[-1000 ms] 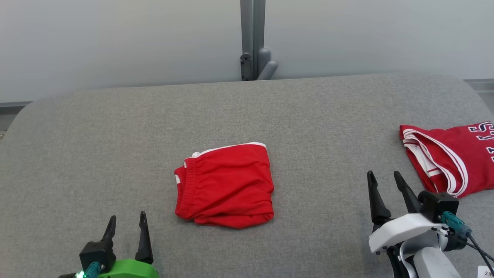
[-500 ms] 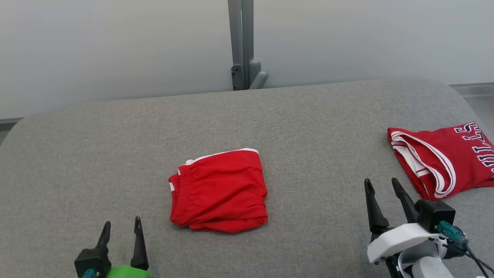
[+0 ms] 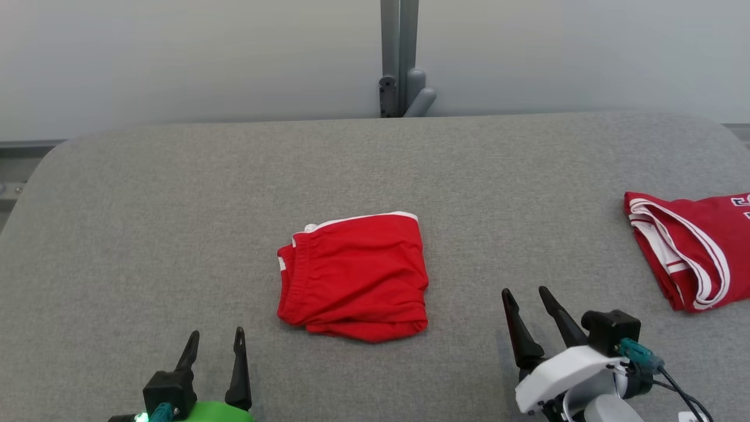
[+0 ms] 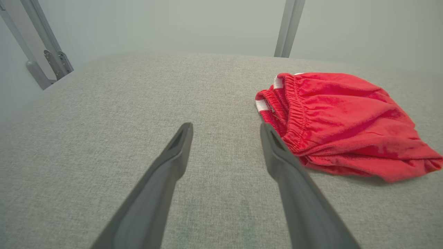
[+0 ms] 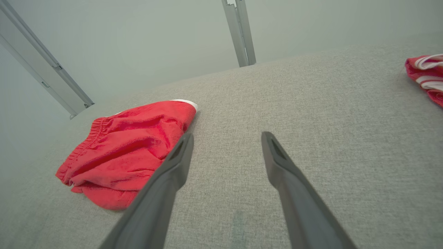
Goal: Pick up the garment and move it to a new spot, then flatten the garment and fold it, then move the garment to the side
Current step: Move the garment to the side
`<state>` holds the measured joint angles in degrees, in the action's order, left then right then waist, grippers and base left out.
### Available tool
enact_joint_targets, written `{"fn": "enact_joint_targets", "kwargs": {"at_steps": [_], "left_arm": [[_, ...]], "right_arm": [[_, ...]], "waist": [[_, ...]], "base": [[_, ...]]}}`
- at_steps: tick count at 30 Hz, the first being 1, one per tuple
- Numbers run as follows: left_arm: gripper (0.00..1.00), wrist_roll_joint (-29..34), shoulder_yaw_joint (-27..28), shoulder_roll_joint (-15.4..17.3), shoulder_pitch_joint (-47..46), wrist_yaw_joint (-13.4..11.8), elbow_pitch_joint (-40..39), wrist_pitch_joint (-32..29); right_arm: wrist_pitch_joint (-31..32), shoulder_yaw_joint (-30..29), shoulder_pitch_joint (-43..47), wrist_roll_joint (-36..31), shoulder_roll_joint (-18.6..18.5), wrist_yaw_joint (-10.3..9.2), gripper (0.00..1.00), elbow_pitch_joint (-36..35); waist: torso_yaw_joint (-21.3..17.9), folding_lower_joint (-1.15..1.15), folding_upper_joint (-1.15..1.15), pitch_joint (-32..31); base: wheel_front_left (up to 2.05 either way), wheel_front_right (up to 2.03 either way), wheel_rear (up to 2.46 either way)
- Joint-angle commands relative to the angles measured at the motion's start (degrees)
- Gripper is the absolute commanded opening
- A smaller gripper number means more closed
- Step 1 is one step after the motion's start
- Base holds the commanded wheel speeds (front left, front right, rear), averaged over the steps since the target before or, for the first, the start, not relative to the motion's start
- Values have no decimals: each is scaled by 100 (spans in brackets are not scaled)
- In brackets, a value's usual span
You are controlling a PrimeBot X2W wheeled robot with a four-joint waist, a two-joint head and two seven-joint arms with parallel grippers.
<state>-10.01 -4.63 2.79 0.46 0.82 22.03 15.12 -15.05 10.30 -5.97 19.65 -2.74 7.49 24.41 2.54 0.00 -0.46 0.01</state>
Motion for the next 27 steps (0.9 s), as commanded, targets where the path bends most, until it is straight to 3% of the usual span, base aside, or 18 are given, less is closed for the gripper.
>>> {"fn": "enact_joint_targets", "kwargs": {"at_steps": [1, 12, 21, 22, 24, 25, 27], "left_arm": [[100, 9, -18, 24, -129, 14, -11, -2], [100, 89, -214, 23, -377, 97, 105, -2], [100, 44, -251, 22, -370, 78, 77, -2], [100, 39, -248, 22, -374, 71, 73, -2], [100, 20, -239, 22, -388, 63, 73, -2], [100, 21, -233, 22, -394, 62, 69, -2], [100, 19, -238, 22, -402, 73, 73, -2]], "right_arm": [[-17, 28, -134, 84, -35, -1, 100, 22], [-16, 779, -1023, 1080, -34, -1, 100, 1147], [90, 1457, -1335, 1848, -28, -1, 100, 1930], [74, 1493, -1330, 1929, -22, -1, 96, 1967], [56, 1545, -1352, 1990, -21, -1, 25, 2036], [36, 1544, -1360, 2007, -31, -1, 0, 2050], [18, 1560, -1388, 2038, -74, -1, 0, 2083]], "waist": [[224, 0, 46, 221], [1084, 0, 46, 619], [1332, 0, 46, 737], [1331, 0, 46, 740], [1311, 0, 46, 738], [1291, 0, 46, 737], [1242, 0, 46, 723]], "base": [[0, 0, 0], [0, 0, 0], [0, 0, 0], [0, 0, 0], [0, 0, 0], [0, 0, 0], [0, 0, 0]]}}
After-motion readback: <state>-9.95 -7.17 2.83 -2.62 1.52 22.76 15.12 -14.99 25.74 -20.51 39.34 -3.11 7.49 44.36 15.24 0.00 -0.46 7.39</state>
